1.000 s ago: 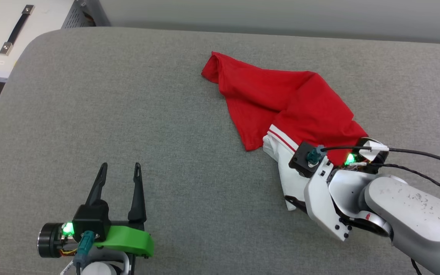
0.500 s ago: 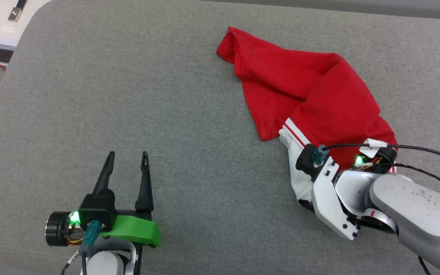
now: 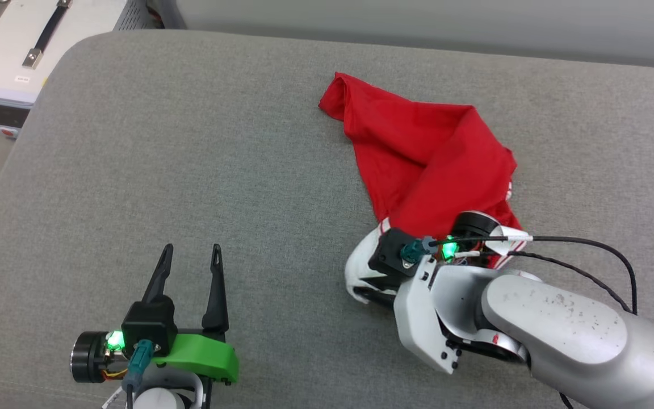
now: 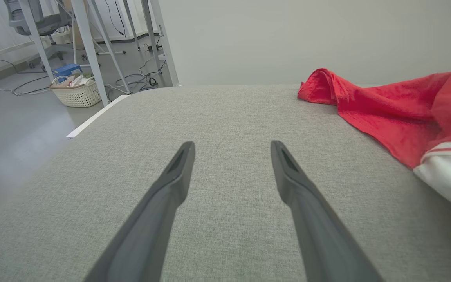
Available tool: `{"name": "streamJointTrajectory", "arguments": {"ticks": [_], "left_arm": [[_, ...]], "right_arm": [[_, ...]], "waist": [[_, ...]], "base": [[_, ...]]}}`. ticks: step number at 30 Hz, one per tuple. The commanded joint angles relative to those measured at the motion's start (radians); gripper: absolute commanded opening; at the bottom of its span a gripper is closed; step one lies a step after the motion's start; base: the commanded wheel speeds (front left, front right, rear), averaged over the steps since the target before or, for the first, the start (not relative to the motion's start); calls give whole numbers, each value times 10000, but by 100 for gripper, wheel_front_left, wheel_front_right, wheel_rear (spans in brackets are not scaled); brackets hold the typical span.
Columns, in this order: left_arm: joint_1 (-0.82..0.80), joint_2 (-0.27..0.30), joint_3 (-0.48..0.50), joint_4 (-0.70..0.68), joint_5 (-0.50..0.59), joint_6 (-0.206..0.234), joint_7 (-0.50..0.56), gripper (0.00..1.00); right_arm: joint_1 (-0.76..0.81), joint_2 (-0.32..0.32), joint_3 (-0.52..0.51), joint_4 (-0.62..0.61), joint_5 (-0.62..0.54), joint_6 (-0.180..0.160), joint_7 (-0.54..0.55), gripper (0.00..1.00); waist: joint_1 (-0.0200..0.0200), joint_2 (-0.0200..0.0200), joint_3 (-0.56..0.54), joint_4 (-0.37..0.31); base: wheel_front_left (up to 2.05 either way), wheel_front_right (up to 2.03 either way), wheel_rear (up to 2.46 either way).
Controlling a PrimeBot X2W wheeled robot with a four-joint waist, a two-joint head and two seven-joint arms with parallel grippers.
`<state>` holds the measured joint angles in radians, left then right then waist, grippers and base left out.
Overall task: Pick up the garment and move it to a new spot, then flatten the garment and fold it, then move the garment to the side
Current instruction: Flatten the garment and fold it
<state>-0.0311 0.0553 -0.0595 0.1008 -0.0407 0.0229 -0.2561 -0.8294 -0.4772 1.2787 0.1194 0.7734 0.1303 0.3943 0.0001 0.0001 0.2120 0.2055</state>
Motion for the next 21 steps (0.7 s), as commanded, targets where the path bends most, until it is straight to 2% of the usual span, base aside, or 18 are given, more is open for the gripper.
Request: {"name": "streamJointTrajectory", "arguments": {"ticks": [1,10,17,21], "left_arm": [[127,-49,30,44,88,-1,-57,100],[610,-16,232,56,192,-59,-57,100],[822,-4,346,59,228,-52,-57,100],[857,-4,351,58,242,-75,-57,100]], "right_arm": [[-281,107,-83,-168,156,4,-328,0],[-614,479,-1763,-779,504,4,-2241,0],[402,218,-4048,-520,764,4,-3405,0],[1413,-225,-5671,-100,880,4,-4002,0]], "waist": [[-1,-1,-411,-182],[-1,-1,-952,-513],[-1,-1,-1173,-1041],[-1,-1,-1232,-1318]], "base": [[0,0,0],[0,0,0],[0,0,0],[0,0,0]]}}
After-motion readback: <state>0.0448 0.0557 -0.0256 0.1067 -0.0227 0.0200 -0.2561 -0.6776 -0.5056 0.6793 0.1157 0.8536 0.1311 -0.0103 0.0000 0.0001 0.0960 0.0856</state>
